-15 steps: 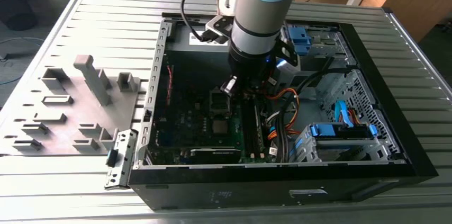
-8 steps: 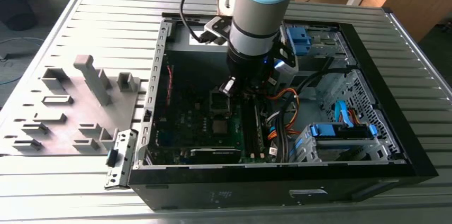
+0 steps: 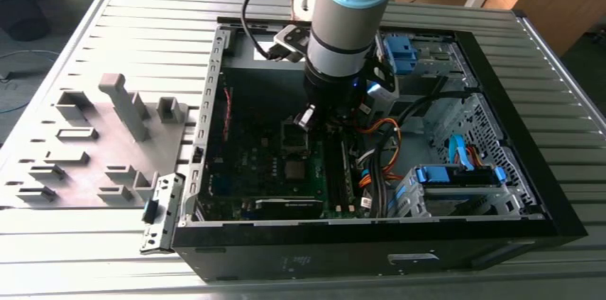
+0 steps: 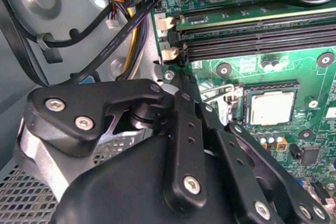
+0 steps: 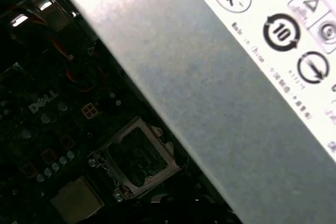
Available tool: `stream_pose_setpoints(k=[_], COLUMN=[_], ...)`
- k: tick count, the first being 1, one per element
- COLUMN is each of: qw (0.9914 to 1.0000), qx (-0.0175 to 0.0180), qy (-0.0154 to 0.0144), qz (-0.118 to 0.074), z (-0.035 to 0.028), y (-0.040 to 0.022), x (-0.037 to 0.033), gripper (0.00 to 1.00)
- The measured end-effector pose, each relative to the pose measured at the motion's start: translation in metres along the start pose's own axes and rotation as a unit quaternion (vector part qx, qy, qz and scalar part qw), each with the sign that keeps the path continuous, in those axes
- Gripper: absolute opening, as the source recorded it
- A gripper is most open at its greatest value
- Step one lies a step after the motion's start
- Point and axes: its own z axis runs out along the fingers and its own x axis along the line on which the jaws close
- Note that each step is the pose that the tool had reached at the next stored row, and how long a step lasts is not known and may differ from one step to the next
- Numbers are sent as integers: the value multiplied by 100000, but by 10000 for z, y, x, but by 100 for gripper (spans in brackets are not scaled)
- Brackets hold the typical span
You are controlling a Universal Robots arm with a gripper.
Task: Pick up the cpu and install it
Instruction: 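Close the cpu cover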
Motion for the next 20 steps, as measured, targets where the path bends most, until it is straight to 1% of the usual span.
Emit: stream_pose_setpoints(k=[6,8,11,16,20], qw=[100000,100000,100000,100000,100000], qx=[72,86,138,142,5], qy=[89,81,-10,-29,-194], qz=[2,3,-14,-8,-3], z=[8,8,9,6,-32], y=[1,13,42,44,45], x=[1,10,34,36,37], gripper=[11,11,11,11,11])
